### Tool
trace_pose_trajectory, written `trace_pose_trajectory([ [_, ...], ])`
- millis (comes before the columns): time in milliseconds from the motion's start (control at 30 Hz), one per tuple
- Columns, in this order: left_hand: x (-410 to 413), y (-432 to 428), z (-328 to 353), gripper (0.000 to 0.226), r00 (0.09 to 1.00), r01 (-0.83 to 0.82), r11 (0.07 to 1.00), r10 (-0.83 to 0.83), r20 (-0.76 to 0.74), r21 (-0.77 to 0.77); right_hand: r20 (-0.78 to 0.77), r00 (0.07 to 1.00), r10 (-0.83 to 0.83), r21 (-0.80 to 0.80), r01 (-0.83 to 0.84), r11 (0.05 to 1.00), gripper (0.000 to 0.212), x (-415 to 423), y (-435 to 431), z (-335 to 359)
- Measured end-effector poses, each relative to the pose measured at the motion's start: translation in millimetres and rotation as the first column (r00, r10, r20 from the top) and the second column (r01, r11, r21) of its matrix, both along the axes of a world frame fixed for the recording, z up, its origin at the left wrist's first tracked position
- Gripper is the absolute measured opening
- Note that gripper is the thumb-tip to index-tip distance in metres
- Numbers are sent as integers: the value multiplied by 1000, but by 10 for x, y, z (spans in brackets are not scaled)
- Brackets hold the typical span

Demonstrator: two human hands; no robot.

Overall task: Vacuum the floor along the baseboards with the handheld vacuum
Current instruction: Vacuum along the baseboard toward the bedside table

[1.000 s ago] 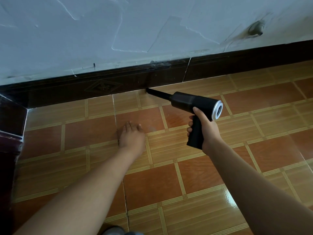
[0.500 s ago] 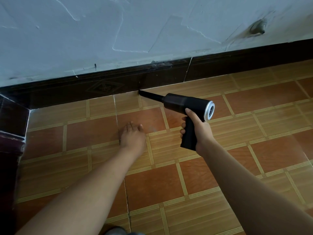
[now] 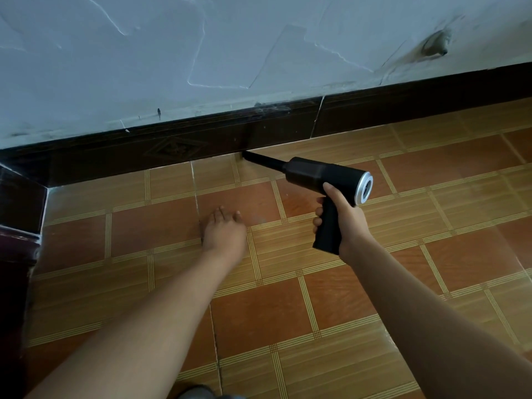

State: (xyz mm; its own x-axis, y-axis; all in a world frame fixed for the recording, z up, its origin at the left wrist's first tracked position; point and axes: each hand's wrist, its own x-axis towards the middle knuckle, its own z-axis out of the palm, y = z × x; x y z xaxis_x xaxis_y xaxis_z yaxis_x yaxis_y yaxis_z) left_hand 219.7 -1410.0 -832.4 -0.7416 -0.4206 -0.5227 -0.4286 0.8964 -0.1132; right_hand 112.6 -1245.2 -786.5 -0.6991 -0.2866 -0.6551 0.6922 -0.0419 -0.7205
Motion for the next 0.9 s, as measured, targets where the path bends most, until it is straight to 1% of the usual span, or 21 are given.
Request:
trace_pose_trajectory([
  [233, -21, 8, -3, 54, 1000, -6, 1000, 6, 9, -12, -2, 999, -41, 1, 41, 999, 27, -65, 124, -3],
  [600, -5, 37, -25, 54, 1000, -7, 999, 7, -7, -39, 29, 999, -24, -41, 26, 999, 26, 76, 25, -71],
  [767, 13, 54, -61, 53, 995, 25, 998, -30, -90, -51, 16, 999, -29, -38, 29, 999, 27, 57, 53, -67],
  [900, -24, 122, -35, 56, 986, 67, 998, -68, -154, -10, -3, 999, -53, -29, 53, 998, 28, -21, 170, -37],
])
